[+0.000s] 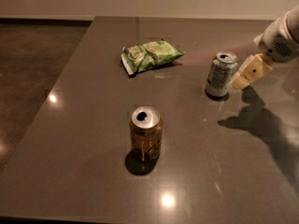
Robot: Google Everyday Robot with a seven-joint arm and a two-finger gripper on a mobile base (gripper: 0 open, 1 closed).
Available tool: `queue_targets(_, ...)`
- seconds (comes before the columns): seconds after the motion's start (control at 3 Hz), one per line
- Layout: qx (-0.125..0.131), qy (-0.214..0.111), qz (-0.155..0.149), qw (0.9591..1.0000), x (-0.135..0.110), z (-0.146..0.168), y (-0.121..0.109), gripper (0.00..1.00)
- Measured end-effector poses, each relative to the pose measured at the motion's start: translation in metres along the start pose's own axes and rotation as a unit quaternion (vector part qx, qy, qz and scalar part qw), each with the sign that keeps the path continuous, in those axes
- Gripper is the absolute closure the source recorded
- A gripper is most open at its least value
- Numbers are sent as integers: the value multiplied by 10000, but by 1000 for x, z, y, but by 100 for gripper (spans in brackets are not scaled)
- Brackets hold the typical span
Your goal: Move 7up can near orange can
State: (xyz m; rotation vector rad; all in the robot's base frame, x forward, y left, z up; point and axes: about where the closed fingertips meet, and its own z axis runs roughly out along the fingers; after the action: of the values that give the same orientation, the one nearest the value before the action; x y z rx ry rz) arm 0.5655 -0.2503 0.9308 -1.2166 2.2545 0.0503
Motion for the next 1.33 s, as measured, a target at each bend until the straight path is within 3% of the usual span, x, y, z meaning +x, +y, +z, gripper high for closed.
queue_targets(0.67, -326, -399, 109, 9986, -22, 39, -8, 0)
queue_targets(1.0, -402, -472, 133, 9980, -28, 45, -6, 16)
queue_targets(1.33, -456, -546, 56, 9975, -36, 45, -1, 47)
